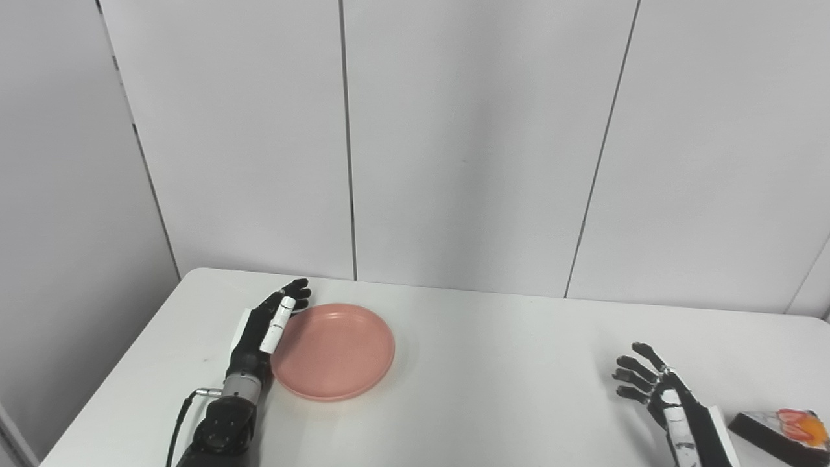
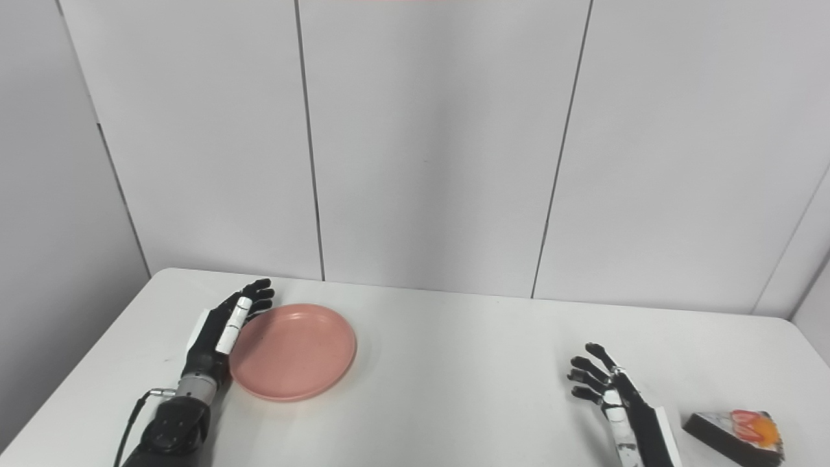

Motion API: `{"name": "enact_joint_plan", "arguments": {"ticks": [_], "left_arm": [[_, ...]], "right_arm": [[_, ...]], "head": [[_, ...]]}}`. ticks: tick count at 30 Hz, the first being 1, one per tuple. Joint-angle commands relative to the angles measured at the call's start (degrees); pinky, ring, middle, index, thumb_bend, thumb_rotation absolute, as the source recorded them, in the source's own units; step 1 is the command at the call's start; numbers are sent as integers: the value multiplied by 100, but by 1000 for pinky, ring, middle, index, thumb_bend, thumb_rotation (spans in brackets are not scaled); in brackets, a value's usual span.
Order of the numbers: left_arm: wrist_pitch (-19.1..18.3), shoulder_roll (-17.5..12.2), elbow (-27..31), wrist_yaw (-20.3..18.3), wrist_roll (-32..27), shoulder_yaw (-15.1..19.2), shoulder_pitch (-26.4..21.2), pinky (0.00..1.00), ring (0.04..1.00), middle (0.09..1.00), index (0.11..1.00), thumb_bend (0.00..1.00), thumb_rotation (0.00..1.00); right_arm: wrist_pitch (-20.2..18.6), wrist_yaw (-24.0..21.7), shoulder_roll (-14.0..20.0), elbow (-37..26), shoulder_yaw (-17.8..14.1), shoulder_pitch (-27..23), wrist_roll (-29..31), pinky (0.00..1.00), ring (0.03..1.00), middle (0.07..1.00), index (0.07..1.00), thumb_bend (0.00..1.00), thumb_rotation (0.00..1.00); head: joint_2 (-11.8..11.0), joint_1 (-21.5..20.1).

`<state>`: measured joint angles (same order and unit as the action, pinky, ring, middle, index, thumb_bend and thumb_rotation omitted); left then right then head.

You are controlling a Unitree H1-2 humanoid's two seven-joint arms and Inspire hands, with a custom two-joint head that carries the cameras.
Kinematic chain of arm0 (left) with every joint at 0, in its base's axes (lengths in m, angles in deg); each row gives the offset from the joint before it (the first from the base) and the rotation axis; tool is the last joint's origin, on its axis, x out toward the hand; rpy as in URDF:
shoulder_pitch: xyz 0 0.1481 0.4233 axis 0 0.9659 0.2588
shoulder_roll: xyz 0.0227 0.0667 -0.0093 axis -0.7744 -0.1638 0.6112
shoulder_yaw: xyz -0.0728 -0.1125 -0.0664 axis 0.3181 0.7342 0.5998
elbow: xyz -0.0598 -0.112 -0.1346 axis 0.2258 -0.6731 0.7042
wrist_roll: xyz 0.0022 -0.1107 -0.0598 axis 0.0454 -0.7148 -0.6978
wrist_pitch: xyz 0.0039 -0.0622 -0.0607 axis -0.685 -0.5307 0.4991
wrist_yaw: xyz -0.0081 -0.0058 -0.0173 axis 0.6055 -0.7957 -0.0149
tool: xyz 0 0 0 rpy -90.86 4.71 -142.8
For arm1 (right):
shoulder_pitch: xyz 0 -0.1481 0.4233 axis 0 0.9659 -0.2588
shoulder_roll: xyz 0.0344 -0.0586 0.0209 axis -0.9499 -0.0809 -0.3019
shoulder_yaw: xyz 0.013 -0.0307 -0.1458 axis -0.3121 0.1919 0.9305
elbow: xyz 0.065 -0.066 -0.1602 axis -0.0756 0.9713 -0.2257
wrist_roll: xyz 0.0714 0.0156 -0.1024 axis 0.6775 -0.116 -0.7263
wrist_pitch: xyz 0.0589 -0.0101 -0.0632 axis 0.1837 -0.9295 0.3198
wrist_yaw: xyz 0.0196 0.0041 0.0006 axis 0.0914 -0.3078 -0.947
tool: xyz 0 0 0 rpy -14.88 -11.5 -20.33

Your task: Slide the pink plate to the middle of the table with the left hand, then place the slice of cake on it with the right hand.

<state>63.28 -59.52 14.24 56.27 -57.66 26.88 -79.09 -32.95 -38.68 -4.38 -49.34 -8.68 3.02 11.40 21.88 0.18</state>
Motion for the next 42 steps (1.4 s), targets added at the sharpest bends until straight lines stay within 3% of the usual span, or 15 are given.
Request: {"name": "enact_joint_plan", "arguments": {"ticks": [1, 9, 14, 28, 33, 42], "left_arm": [[83, 140, 113, -148, -17, -78, -23, 779, 810, 803, 751, 699, 942], [-17, 410, 267, -203, -28, -168, 116, 787, 808, 804, 763, 653, 917], [-10, 589, 352, -223, 23, -254, 170, 776, 819, 808, 761, 686, 940], [-434, 986, 653, -397, 16, -448, 227, 787, 808, 795, 748, 672, 932], [-601, 1190, 702, -544, -180, -442, 233, 821, 819, 809, 759, 714, 924], [-920, 1472, 891, -444, -140, -471, 309, 861, 828, 807, 758, 768, 885]], "right_arm": [[-196, 91, -362, 363, 150, 744, 9, 721, 763, 787, 851, 894, 997], [-308, 200, -426, 180, 216, 785, -135, 713, 760, 783, 855, 860, 1000], [-481, 267, -528, -45, 278, 832, -184, 717, 767, 792, 855, 853, 1000], [-897, 504, -777, -487, 447, 845, -419, 725, 782, 811, 862, 827, 1000], [-1005, 553, -836, -600, 483, 853, -479, 725, 781, 807, 864, 820, 1000], [-1185, 643, -908, -824, 558, 894, -595, 720, 786, 812, 868, 797, 1000]], "head": [[13, -15], [66, -158], [162, -431], [376, -1015], [421, -1110], [539, -1269]]}}
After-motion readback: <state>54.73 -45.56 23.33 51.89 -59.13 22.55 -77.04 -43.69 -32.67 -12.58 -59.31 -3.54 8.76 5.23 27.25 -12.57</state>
